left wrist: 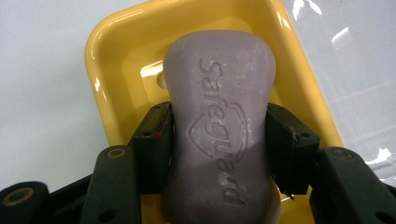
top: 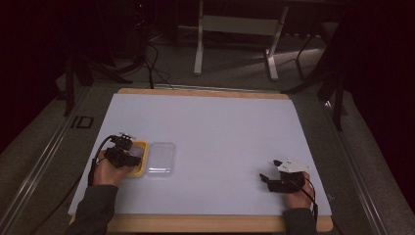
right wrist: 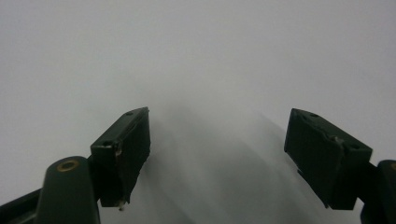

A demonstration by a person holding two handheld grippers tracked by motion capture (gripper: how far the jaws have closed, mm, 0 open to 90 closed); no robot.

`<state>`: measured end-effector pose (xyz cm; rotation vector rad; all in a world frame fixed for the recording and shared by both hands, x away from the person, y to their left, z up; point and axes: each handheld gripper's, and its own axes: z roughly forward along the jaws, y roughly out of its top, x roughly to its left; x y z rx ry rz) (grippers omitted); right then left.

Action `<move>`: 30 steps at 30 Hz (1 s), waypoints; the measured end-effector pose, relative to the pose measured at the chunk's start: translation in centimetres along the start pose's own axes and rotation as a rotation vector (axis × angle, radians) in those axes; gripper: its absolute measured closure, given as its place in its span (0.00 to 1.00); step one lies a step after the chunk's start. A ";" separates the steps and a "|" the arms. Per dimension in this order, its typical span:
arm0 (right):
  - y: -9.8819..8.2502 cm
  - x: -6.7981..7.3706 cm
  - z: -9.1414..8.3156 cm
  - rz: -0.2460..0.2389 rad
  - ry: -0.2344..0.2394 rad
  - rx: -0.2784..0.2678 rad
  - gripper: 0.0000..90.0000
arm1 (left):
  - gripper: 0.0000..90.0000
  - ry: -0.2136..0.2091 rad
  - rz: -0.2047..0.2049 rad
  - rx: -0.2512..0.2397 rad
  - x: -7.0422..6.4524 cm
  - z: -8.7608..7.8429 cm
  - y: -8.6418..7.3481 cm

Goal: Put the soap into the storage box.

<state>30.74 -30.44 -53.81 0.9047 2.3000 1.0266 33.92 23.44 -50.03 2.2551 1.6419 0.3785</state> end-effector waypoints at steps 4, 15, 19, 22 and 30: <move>0.0 0.0 0.0 0.000 0.001 0.000 0.25 | 0.48 -0.011 -0.011 -0.004 0.2 0.0 -0.1; 0.0 0.0 0.0 -0.001 0.002 0.001 0.25 | 0.43 -0.035 -0.001 -0.006 0.1 0.1 -0.2; 0.0 0.0 0.0 -0.002 0.002 0.002 0.25 | 0.42 -0.042 0.005 -0.007 0.2 -0.1 -0.3; 0.0 0.0 0.0 -0.002 0.002 0.002 0.25 | 0.41 -0.045 0.011 -0.010 0.2 -0.3 -0.3; 0.0 0.0 0.0 -0.002 0.002 0.003 0.25 | 0.41 -0.036 0.018 -0.036 0.1 -1.2 -0.2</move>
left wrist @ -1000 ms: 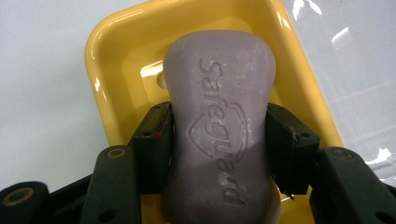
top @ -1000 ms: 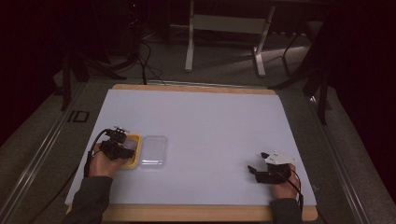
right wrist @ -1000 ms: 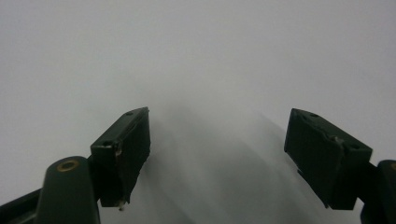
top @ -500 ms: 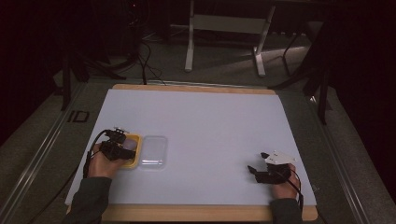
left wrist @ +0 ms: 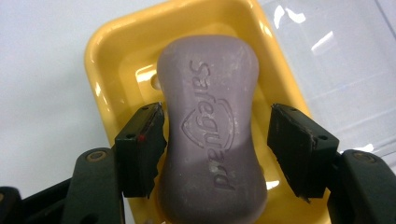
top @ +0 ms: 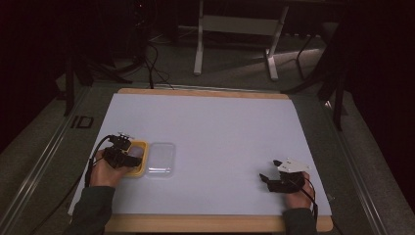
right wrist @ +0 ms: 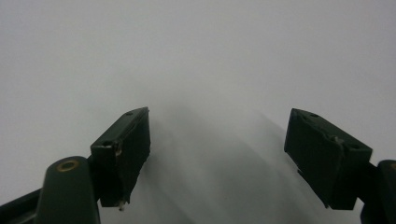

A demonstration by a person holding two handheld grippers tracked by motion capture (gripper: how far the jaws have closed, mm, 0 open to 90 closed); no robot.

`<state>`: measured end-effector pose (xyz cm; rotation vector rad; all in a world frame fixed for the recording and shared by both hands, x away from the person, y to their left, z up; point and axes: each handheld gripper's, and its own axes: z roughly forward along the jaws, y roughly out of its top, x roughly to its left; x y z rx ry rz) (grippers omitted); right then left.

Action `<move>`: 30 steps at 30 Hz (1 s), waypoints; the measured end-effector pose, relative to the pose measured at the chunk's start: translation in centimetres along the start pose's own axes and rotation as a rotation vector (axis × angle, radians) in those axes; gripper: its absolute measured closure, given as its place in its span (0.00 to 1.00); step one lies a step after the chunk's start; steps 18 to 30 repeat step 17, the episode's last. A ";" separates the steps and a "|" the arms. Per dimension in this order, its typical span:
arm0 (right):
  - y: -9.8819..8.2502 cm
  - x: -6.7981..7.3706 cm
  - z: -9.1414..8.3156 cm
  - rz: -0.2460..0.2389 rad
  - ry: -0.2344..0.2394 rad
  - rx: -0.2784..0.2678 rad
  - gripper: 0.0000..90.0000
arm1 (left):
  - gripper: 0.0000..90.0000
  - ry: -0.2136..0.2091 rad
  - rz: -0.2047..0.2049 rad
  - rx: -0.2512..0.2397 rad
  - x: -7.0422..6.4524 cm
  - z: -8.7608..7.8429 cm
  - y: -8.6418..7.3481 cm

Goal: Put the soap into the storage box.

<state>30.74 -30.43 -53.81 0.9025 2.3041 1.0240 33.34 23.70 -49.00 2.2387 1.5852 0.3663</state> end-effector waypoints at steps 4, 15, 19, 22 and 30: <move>0.0 0.0 0.0 0.000 0.000 0.000 0.25 | 0.41 0.005 0.010 -0.024 -0.2 -0.8 0.2; 0.0 0.0 0.0 0.006 0.000 0.003 0.25 | 0.41 0.002 0.064 -0.075 -1.9 -2.1 0.6; 0.0 0.0 0.0 0.005 0.001 0.003 0.25 | 0.41 -0.001 0.074 -0.077 -2.1 -2.1 0.6; 0.0 0.0 0.0 0.005 0.001 0.003 0.25 | 0.41 -0.001 0.074 -0.077 -2.1 -2.1 0.6; 0.0 0.0 0.0 0.005 0.001 0.003 0.25 | 0.41 -0.001 0.074 -0.077 -2.1 -2.1 0.6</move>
